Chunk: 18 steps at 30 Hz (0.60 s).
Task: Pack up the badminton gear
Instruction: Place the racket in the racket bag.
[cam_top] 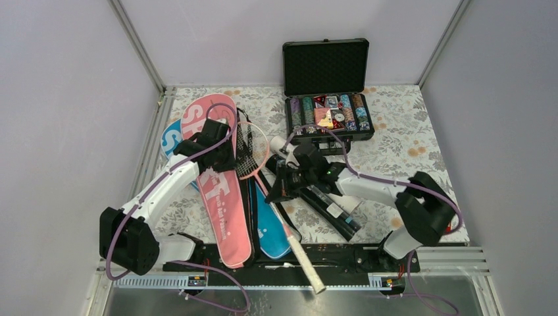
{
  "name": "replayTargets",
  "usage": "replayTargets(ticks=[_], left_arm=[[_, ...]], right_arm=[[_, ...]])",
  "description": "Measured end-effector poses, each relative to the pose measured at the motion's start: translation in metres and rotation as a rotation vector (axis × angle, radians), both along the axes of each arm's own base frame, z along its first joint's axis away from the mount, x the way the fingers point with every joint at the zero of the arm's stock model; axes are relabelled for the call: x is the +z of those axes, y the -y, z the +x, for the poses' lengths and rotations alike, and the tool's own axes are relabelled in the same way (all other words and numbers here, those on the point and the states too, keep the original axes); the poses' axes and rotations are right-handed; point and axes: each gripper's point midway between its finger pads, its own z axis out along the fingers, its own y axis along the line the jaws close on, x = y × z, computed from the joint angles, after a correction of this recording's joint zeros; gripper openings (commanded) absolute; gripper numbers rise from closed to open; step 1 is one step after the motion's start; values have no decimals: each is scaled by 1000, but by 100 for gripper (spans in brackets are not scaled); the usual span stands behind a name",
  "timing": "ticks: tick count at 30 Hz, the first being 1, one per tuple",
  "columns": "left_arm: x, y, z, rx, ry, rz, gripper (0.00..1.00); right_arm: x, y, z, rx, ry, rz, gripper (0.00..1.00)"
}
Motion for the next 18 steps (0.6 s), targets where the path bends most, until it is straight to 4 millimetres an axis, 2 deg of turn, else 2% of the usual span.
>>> replayTargets(ticks=[7, 11, 15, 18], left_arm=[[8, 13, -13, 10, -10, -112, 0], [8, 16, -25, 35, -23, -168, 0], [13, 22, -33, 51, -30, -234, 0], [16, 27, -37, 69, -35, -290, 0]], right_arm=[[-1, -48, 51, -3, 82, 5, 0], [-8, -68, 80, -26, 161, -13, 0], [-23, -88, 109, -63, 219, -28, 0], [-37, -94, 126, -106, 247, -52, 0]])
